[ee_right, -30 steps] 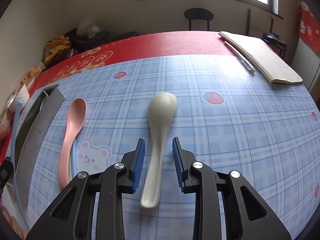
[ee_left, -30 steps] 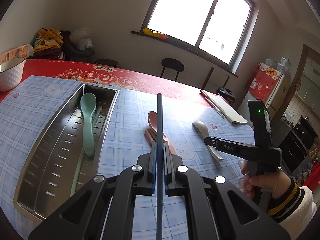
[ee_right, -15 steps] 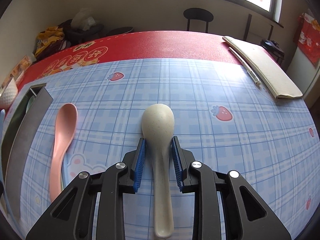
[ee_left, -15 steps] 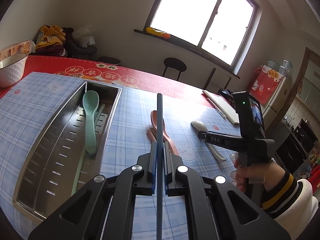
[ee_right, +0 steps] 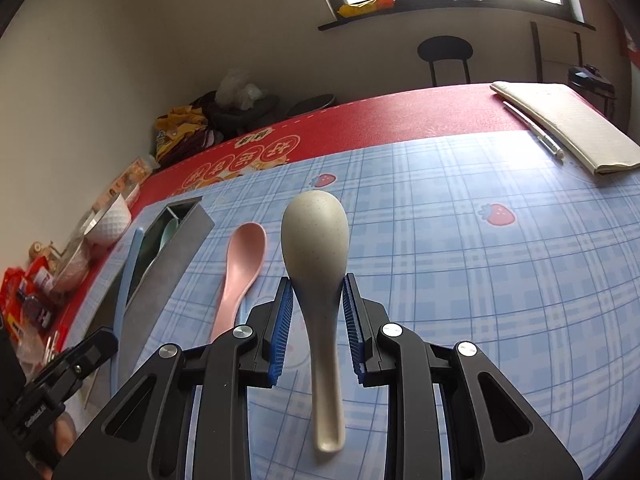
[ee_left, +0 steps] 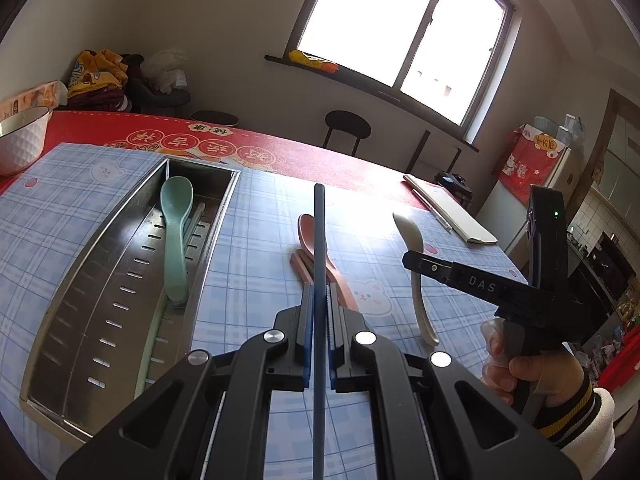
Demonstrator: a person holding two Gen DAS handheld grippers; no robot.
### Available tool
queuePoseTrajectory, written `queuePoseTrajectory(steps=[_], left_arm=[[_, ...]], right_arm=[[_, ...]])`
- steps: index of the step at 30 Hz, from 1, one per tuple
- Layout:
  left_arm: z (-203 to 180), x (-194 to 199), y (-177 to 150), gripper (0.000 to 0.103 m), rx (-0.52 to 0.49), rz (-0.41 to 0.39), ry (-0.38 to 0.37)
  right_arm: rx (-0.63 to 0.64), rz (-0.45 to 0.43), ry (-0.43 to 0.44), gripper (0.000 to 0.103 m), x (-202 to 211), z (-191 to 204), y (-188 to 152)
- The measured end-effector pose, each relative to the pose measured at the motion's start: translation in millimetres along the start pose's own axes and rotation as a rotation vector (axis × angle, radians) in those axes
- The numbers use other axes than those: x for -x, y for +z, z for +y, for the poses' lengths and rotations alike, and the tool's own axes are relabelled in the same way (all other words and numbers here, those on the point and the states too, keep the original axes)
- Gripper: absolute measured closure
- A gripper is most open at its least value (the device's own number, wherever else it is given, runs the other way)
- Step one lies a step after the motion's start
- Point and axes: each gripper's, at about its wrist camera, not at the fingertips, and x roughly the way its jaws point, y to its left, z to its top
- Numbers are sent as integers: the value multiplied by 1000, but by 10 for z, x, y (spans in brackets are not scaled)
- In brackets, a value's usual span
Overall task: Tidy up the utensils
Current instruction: 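Lift the blue chopstick with the left tool while the right tool lifts the white spoon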
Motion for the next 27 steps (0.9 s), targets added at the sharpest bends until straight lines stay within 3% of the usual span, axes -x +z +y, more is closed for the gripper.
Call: queuePoseTrajectory(steps=[4, 14, 18, 20, 21, 27], left_arm=[[7, -15, -4, 97, -2, 1, 6], [8, -71, -24, 97, -4, 22, 8], [18, -81, -30, 97, 0, 27, 5], [12, -73, -33, 97, -3, 26, 4], [15, -69, -34, 97, -3, 25, 3], [11, -65, -31, 97, -2, 24, 1]], right_arm=[[70, 22, 1, 77, -18, 131, -40], [56, 126, 10, 76, -191, 97, -67], [50, 106, 32, 75, -112, 81, -70], [53, 99, 37, 57, -63, 78, -68], [57, 96, 34, 54, -50, 81, -70], [57, 113, -9, 54, -19, 33, -65]])
